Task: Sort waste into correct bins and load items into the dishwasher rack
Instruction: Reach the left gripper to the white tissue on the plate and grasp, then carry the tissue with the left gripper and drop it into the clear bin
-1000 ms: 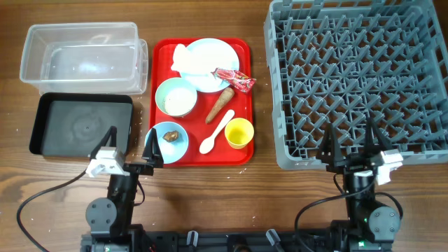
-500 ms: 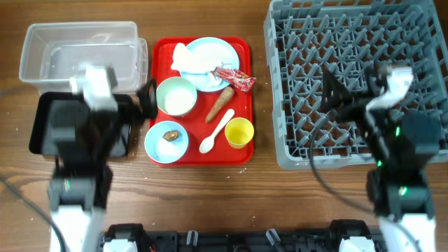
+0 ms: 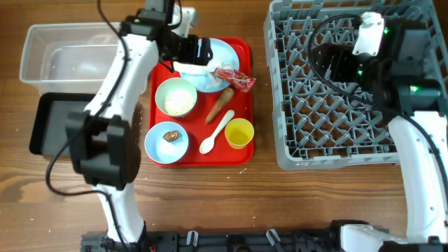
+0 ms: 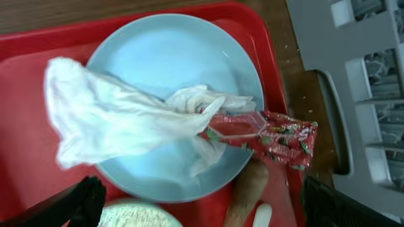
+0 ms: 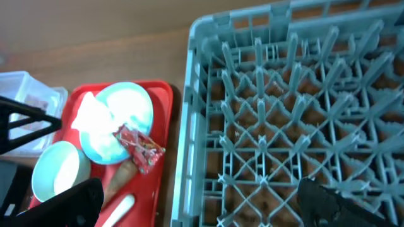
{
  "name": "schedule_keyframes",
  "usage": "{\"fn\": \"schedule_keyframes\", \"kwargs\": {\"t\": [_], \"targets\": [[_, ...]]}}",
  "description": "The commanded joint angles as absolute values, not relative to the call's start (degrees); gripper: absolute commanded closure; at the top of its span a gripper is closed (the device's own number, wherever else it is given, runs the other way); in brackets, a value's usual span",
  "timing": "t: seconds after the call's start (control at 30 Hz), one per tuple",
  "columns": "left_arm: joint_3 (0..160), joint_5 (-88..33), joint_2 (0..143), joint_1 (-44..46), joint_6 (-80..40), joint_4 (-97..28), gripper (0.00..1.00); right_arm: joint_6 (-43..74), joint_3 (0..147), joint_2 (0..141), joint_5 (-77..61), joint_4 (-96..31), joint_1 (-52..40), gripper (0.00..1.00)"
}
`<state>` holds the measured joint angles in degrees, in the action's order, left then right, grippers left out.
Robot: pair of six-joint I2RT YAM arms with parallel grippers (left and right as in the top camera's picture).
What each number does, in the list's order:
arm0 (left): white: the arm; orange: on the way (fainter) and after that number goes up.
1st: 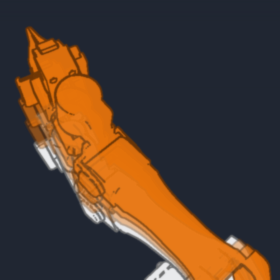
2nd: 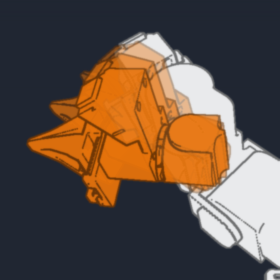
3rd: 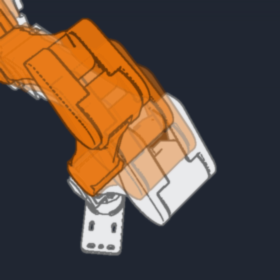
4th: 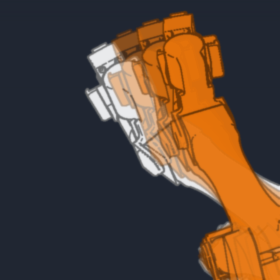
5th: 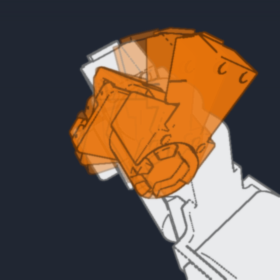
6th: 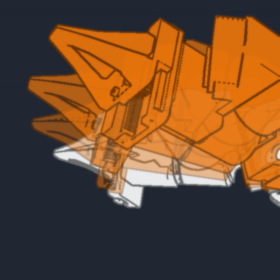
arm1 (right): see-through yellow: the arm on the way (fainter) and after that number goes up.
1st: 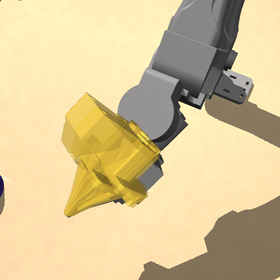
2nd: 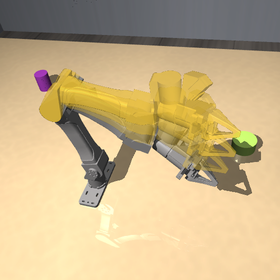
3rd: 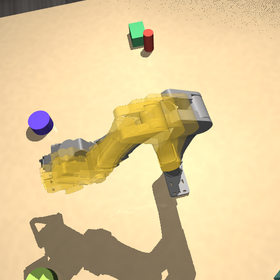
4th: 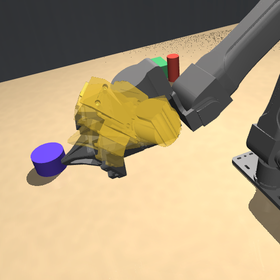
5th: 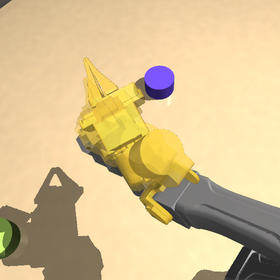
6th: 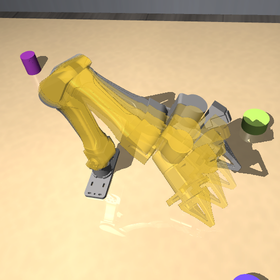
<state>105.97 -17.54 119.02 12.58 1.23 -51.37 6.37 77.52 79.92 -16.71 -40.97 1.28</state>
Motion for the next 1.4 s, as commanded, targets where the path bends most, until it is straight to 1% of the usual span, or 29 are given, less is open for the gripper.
{"fn": "schedule_keyframes", "kwargs": {"t": [0.0,0.07,0.13,0.2,0.23,0.47,0.5,0.57,0.63,0.7,0.73,0.8,0.87,0.9,0.97,1.03,1.13,1.23,1.37], "targets": [[106.94,-19.03,123.59,15.64,1.1,-47.31,0.0,7.46,78.63,81.08,-17.65,-41.39,0.97,0.0],[106.94,-18.52,126.21,17.41,1.34,-44.01,0.0,7.53,78.63,81.23,-16.75,-41.25,0.97,0.0],[106.94,-16.19,128.81,19.38,4.75,-41.06,0.0,7.49,78.63,81.23,-15.92,-41.25,0.97,0.0],[106.94,-8.51,131.31,21.41,4.73,-38.87,0.0,7.46,78.63,81.25,-15.9,-41.25,0.97,0.0],[106.94,-6.7,132.2,22.04,4.73,-38.28,0.0,7.49,78.63,81.25,-15.77,-41.28,0.97,0.0],[106.87,-6.52,134.5,22.24,4.71,-38.39,0.01,7.49,78.63,81.28,-13.54,-41.67,0.97,0.0],[106.87,-6.52,134.5,22.24,4.69,-38.44,0.09,7.49,78.63,81.28,-13.54,-41.65,0.97,0.0],[106.83,-6.55,134.74,22.24,4.67,-38.79,0.18,7.49,78.63,81.28,-13.54,-41.74,0.97,0.0],[106.8,-6.55,134.82,22.24,4.67,-39.46,0.24,7.49,78.63,81.28,-13.54,-42.11,0.97,0.0],[105.95,-6.61,134.82,22.24,4.03,-39.57,0.33,7.49,78.63,81.28,-13.54,-42.5,0.97,0.0],[105.49,-6.61,134.82,22.24,4.03,-39.48,0.36,7.51,78.63,81.28,-13.54,-42.52,0.97,0.0],[104.18,-7.03,134.82,22.24,3.62,-38.85,0.47,7.49,78.63,81.28,-13.54,-42.52,0.97,0.0],[104.09,-7.18,134.82,22.24,-0.19,-38.68,0.61,7.49,78.63,81.28,-13.54,-42.52,0.97,0.0],[104.2,-9.47,134.69,22.24,-0.93,-38.3,0.69,7.51,78.63,81.28,-13.54,-42.5,0.97,0.0],[104.31,-14.83,134.58,22.26,-0.93,-38.09,0.77,7.46,78.63,81.28,-13.52,-42.5,0.97,0.0],[104.49,-19.16,134.34,22.28,-0.99,-38.15,0.83,7.49,78.63,81.28,-13.39,-42.5,0.97,0.0],[105.14,-20.21,132.92,22.28,-8.36,-38.09,0.85,7.49,78.63,81.28,-13.32,-42.5,0.97,0.0],[105.78,-20.14,130.45,22.28,-12.75,-38.06,0.96,7.49,78.63,81.28,-13.32,-42.5,0.97,0.0],[105.78,-20.14,127.22,21.89,-14.7,-38.28,0.96,7.49,78.63,81.28,-13.34,-42.76,0.97,0.0]]}}
